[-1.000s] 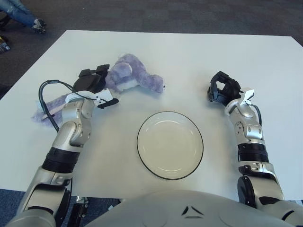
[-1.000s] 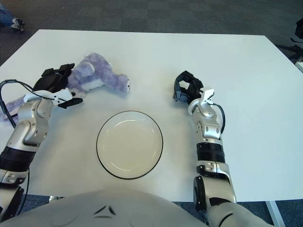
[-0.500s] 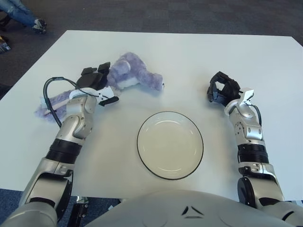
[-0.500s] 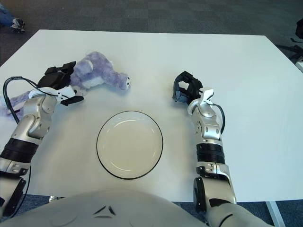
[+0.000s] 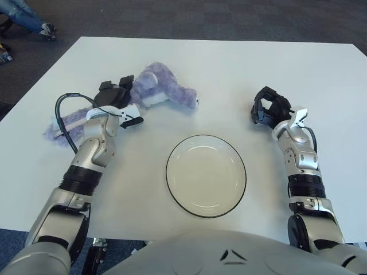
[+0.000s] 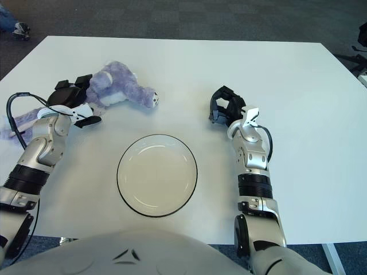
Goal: Put the doll into the plate.
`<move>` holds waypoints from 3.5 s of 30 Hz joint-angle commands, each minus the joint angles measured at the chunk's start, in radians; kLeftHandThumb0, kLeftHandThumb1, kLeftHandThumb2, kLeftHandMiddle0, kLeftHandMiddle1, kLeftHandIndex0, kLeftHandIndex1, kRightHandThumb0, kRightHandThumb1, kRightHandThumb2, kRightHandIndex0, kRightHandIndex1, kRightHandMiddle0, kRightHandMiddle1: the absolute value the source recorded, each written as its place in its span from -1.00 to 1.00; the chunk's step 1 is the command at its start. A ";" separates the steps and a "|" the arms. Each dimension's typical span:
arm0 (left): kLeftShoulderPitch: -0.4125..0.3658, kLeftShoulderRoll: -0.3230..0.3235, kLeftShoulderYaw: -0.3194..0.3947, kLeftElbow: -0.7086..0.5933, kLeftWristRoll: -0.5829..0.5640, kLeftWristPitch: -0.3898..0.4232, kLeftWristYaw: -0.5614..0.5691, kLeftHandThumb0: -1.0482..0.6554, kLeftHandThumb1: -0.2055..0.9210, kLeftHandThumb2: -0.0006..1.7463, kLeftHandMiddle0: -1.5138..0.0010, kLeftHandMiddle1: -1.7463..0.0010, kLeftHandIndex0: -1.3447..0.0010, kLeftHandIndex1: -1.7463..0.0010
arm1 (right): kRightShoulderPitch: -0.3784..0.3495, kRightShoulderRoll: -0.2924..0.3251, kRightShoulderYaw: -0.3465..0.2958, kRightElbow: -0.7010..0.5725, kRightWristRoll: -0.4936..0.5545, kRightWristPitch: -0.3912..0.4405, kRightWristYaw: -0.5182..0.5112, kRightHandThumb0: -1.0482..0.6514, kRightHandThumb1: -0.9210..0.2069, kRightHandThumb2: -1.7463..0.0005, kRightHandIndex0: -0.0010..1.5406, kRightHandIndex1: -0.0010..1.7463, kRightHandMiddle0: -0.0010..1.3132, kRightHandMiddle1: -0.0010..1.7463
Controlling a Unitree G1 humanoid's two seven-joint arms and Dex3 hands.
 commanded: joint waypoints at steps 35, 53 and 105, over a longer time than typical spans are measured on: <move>-0.029 -0.008 -0.100 0.111 0.048 0.042 0.064 0.71 0.29 0.14 0.34 -0.90 -0.25 -1.00 | -0.005 -0.015 0.002 -0.008 -0.005 0.016 0.002 -0.31 -0.01 -0.44 0.55 1.00 -0.12 1.00; -0.025 0.014 -0.097 0.110 0.036 -0.029 0.120 0.68 0.48 -0.03 0.42 -0.88 -0.52 -1.00 | -0.005 -0.010 -0.003 -0.007 0.006 0.011 0.009 -0.31 -0.02 -0.43 0.53 1.00 -0.13 1.00; 0.079 -0.040 0.085 -0.197 -0.117 -0.240 0.323 0.89 -0.45 0.80 -0.04 -1.00 -0.58 -1.00 | -0.038 -0.023 0.002 0.092 -0.018 -0.037 0.009 -0.30 -0.06 -0.40 0.51 1.00 -0.16 1.00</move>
